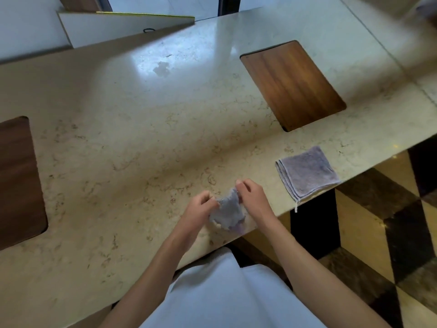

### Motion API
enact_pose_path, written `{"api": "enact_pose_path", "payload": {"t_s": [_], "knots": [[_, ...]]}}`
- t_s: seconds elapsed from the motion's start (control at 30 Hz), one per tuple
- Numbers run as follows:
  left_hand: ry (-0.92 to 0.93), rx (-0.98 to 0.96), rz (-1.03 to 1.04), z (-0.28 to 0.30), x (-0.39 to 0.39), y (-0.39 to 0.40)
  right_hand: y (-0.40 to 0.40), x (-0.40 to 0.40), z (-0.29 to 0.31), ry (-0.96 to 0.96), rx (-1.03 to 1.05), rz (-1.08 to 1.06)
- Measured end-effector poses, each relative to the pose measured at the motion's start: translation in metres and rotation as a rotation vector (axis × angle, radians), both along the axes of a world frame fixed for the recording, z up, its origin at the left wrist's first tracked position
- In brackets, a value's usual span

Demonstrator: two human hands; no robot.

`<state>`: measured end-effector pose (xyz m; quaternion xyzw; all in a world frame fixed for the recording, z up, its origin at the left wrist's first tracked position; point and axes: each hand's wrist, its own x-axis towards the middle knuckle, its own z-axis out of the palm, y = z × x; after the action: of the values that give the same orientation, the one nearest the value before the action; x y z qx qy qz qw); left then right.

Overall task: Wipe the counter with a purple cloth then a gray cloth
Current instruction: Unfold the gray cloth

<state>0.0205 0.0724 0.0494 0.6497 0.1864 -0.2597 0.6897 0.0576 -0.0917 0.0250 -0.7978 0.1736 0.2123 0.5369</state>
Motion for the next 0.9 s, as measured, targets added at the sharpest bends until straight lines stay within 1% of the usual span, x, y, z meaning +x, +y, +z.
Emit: {"api": "enact_pose_path", "payload": {"t_s": [0.07,0.13,0.2,0.27,0.37,0.47,0.57,0.73,0.9], "knots": [[0.024,-0.189,0.04,0.009,0.001,0.005,-0.002,-0.002,0.006,0.119,0.263,-0.073],[0.012,-0.338,0.055,0.018,0.002,0.009,-0.009,-0.006,0.012,0.247,0.504,-0.105],[-0.01,-0.457,0.088,0.027,0.004,0.01,-0.015,-0.011,0.018,0.301,0.725,-0.132],[-0.019,-0.547,0.11,0.034,0.007,0.008,-0.022,-0.014,0.028,0.302,0.848,-0.145],[-0.028,-0.556,0.116,0.037,0.015,0.001,-0.038,-0.012,0.034,0.234,0.95,-0.202],[-0.021,-0.416,0.137,0.036,0.023,-0.017,-0.065,-0.001,0.037,0.162,0.911,-0.295],[0.001,-0.21,0.15,0.032,0.03,-0.046,-0.102,0.012,0.038,0.1,0.795,-0.256],[0.001,-0.139,0.225,0.021,0.049,-0.117,-0.18,0.036,0.038,0.014,0.618,-0.205],[0.077,-0.051,0.338,0.012,0.07,-0.226,-0.279,0.075,0.023,-0.039,0.394,-0.089]]}}
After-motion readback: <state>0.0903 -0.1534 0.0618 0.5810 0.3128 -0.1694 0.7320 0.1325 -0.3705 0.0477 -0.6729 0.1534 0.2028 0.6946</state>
